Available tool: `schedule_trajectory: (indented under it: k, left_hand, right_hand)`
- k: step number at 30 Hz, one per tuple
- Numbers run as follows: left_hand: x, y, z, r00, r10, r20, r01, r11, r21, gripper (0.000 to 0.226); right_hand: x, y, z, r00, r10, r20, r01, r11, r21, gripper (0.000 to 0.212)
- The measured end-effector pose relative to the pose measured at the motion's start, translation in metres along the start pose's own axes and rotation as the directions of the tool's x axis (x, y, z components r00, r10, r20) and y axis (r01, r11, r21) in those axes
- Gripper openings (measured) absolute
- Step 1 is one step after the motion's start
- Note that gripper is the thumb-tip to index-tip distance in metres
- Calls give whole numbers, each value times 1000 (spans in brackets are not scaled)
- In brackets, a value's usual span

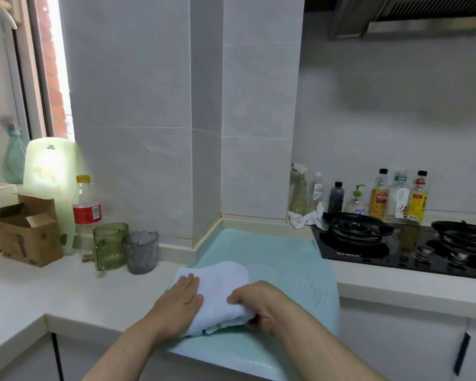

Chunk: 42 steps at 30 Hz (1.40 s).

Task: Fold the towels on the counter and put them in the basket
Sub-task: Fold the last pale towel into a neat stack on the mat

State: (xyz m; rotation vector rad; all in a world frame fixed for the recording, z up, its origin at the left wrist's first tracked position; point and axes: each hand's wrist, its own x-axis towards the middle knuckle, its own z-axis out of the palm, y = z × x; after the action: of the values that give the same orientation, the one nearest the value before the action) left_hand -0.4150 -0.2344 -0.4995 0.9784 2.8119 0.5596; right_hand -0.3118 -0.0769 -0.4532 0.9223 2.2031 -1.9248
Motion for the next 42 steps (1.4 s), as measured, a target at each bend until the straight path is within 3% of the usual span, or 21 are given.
schedule_trajectory:
  k: [2,4,5,7,9,12,14,15,17,19,22,26,31,34,37,39,42]
  left_hand:
    - [-8,3,-10,996,-33,-85,12,970,-242,56]
    - [-14,10,-28,975,-40,-220,-64,892,-447,49]
    - [-18,16,-39,960,-30,-278,-113,868,-483,51]
    - [-23,25,-63,935,13,-354,-200,845,-496,80]
    - [-29,32,-89,947,71,-314,-240,807,-540,92]
    - [-43,45,-114,966,189,-176,-258,751,-608,66]
    - [-51,56,-120,971,215,-101,-226,704,-673,59]
    - [-54,61,-119,972,225,-74,-203,633,-747,58]
    - [-54,70,-111,979,198,-44,-134,469,-873,53]
    - [-46,82,-98,987,142,-71,-127,440,-889,39]
    - [-34,92,-73,999,-30,-31,-13,485,-874,5]
    - [-26,85,-44,971,-7,240,228,332,-915,25]
    - [3,71,-35,966,-132,223,259,458,-850,31]
    - [15,66,-36,974,-129,188,228,596,-770,36]
    - [26,66,-34,977,-188,100,206,717,-666,13]
    - [31,70,-31,976,-210,63,202,749,-631,5]
    - [36,76,-29,962,-254,100,255,705,-662,15]
  right_hand:
    - [-9,-5,-3,971,-235,-37,222,952,-212,44]
    - [-23,-13,-10,907,-422,5,405,868,-288,39]
    - [-31,-18,-13,870,-493,21,472,819,-327,33]
    - [-44,-26,-21,808,-586,69,561,728,-394,27]
    - [-61,-35,-31,773,-625,113,597,656,-461,21]
    - [-82,-43,-50,759,-629,172,621,618,-482,29]
    - [-91,-45,-64,744,-658,113,641,657,-395,43]
    - [-92,-45,-69,741,-671,26,645,701,-304,47]
    - [-89,-37,-78,768,-627,-132,636,771,39,43]
    - [-82,-22,-82,852,-514,-101,518,801,300,31]
    - [-72,5,-82,935,-353,46,329,908,260,24]
    - [-50,21,-92,965,-255,-61,261,951,165,30]
    - [-18,21,-94,958,-270,-100,275,961,39,32]
    - [0,19,-96,935,-326,-140,319,945,-64,32]
    - [14,20,-99,888,-421,-185,359,886,-295,23]
    - [18,19,-98,874,-444,-197,337,847,-412,18]
    - [12,11,-93,912,-366,-185,275,880,-387,19]
